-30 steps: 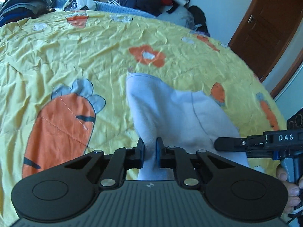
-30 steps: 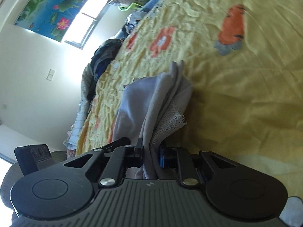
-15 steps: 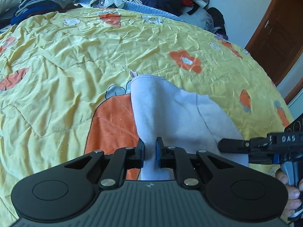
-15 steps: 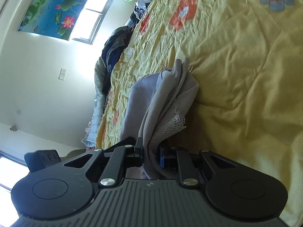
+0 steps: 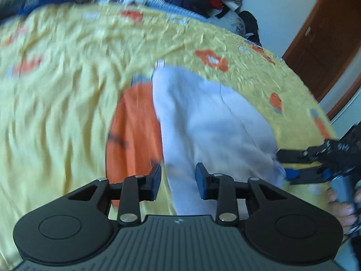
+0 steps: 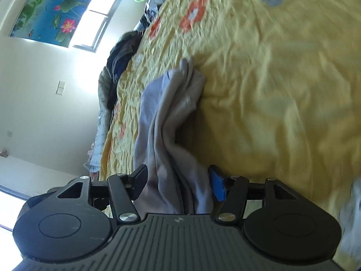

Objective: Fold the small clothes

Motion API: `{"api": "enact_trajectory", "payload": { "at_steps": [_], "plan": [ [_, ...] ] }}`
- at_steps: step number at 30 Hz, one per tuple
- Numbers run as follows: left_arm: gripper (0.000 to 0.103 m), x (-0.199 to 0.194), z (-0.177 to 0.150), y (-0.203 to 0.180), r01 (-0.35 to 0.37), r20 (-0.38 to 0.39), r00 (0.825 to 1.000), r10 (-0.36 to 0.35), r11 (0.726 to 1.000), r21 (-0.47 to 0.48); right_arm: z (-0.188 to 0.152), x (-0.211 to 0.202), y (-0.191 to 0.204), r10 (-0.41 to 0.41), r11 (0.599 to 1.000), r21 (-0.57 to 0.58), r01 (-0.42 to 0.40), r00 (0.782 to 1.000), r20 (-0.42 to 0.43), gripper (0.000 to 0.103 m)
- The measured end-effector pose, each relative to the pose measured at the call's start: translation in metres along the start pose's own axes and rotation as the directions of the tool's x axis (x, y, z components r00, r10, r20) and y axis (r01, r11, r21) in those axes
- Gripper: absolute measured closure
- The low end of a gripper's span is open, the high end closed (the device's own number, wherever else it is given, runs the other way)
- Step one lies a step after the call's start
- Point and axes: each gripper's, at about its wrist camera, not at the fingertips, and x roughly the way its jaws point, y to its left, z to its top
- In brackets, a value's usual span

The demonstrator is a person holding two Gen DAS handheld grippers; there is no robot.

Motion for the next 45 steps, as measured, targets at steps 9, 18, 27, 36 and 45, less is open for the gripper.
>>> {"api": "enact_trajectory", "payload": {
  "at_steps": [9, 18, 27, 36, 45],
  "plan": [
    [0.060, 0.005, -0.008, 0.021, 0.165, -0.094, 0.977, -0.193, 0.955, -0.247, -0.020, 0.011, 0.008, 0.074, 0.997, 0.041, -0.070, 0.993, -0.088, 0.041],
    [0.071, 0.012, -0.011, 0.009, 0.103, -0.131, 0.983, -0.126, 0.980, -0.170, -0.025, 0.022, 0.010, 0.026, 0.999, 0.041, -0.022, 0.995, -0.092, 0.084],
    [0.079, -0.003, -0.007, -0.003, 0.004, -0.139, 0.990, -0.004, 1.000, -0.004, -0.038, 0.030, 0.042, -0.058, 0.994, -0.102, 0.048, 0.994, -0.098, 0.085],
    [0.074, -0.041, -0.014, -0.002, -0.035, -0.032, 0.999, 0.038, 0.994, 0.106, -0.038, -0.013, 0.011, -0.018, 0.997, 0.079, 0.019, 1.000, -0.017, 0.061],
    [0.032, -0.020, -0.015, -0.070, -0.170, 0.269, 0.960, 0.078, 0.925, 0.340, 0.009, -0.008, 0.058, 0.154, 0.988, -0.002, -0.155, 0.976, 0.155, 0.046]
  ]
}}
